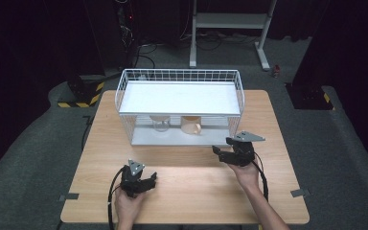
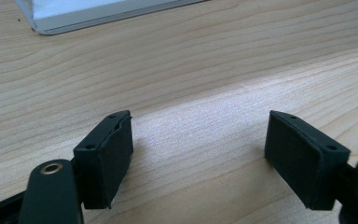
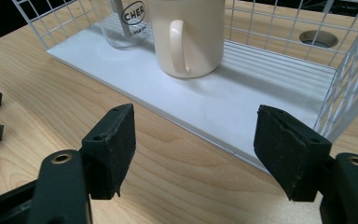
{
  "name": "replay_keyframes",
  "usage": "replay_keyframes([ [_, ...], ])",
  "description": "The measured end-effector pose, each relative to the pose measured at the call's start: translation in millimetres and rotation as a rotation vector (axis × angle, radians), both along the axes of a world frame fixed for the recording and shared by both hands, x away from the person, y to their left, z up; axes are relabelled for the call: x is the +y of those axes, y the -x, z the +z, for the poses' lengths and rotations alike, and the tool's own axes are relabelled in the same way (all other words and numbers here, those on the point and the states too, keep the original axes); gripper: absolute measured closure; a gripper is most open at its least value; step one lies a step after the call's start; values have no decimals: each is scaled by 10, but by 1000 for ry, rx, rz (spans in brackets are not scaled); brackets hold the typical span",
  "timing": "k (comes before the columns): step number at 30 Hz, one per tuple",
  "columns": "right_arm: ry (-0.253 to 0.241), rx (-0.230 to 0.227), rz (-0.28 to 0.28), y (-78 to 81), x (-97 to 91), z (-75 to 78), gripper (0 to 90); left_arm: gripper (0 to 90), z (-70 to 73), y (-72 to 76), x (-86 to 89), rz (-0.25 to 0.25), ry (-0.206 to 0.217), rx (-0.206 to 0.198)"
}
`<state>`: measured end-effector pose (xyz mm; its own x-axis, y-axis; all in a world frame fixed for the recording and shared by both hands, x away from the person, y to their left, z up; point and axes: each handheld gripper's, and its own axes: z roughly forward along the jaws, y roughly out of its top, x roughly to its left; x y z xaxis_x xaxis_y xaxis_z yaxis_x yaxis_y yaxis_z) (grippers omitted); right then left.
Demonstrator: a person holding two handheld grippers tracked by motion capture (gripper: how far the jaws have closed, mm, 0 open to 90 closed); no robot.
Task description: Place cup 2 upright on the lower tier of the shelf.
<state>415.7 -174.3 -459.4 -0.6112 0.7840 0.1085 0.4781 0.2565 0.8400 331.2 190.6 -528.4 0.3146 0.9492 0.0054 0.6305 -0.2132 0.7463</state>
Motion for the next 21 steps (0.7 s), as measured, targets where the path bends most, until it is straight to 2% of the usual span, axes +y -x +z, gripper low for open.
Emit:
replay_keyframes([
  [21, -42, -27, -25, 179, -277, 25, 304, 238, 1, 1, 0, -1, -1, 2],
])
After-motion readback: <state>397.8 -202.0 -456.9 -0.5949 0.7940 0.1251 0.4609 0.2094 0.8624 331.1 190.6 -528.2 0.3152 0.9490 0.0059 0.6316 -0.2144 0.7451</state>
